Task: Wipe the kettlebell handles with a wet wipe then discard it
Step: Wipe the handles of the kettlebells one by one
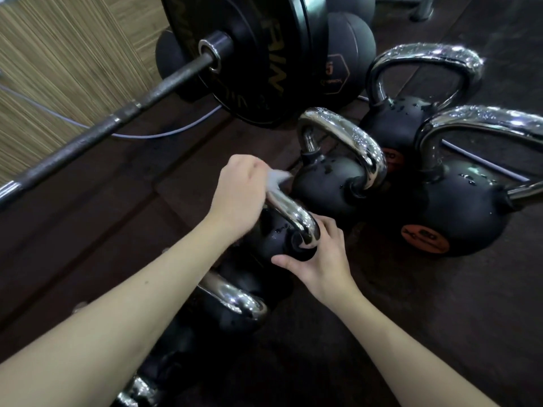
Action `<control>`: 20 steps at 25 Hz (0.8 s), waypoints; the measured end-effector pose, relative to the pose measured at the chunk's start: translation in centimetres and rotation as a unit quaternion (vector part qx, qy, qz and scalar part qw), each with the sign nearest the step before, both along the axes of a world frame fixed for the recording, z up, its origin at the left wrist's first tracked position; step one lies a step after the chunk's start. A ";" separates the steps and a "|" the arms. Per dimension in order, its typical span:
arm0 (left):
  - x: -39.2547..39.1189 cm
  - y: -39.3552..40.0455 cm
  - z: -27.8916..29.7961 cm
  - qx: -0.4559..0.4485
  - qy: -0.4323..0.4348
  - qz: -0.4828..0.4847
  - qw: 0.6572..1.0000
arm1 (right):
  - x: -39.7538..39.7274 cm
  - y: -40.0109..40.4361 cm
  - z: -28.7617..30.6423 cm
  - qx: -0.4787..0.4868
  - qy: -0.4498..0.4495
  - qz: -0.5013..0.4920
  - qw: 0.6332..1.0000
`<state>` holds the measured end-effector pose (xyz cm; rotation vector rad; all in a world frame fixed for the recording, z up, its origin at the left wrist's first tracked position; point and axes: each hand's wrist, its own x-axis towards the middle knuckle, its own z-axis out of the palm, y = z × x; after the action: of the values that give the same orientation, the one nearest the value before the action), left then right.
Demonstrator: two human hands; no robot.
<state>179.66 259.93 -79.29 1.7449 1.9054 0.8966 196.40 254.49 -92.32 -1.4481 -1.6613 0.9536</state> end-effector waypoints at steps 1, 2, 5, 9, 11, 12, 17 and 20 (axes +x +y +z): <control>0.7 -1.4 0.1 0.073 0.156 -0.112 0.979 | -0.1 0.0 0.0 -0.006 0.012 -0.001 1.000; 1.7 -2.8 0.3 0.122 0.277 -0.205 0.931 | 0.0 0.0 -0.4 0.002 0.019 -0.001 1.000; 3.6 -4.8 -0.4 0.152 0.425 -0.382 0.807 | 0.2 -0.2 -1.2 0.048 -0.011 0.010 0.999; 0.7 -1.5 0.6 0.150 0.378 -0.332 0.851 | -0.1 -0.1 -0.2 0.028 0.050 0.006 0.998; -1.7 0.8 0.4 0.041 0.255 -0.173 0.950 | -0.1 0.0 0.0 0.028 -0.006 0.001 1.000; -2.4 1.7 0.6 -0.061 0.098 -0.070 0.991 | -0.1 0.0 0.1 0.022 -0.001 0.002 1.000; -1.1 1.1 0.9 -0.113 -0.012 0.070 0.991 | 0.1 -0.2 0.3 0.005 0.004 0.004 1.000; 0.4 -2.0 1.3 0.105 0.344 -0.201 0.911 | 0.0 -0.3 0.5 0.008 -0.001 -0.005 1.000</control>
<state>180.06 257.96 -78.01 2.7238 1.7274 0.3540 196.42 254.19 -91.78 -1.4462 -1.6573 0.9324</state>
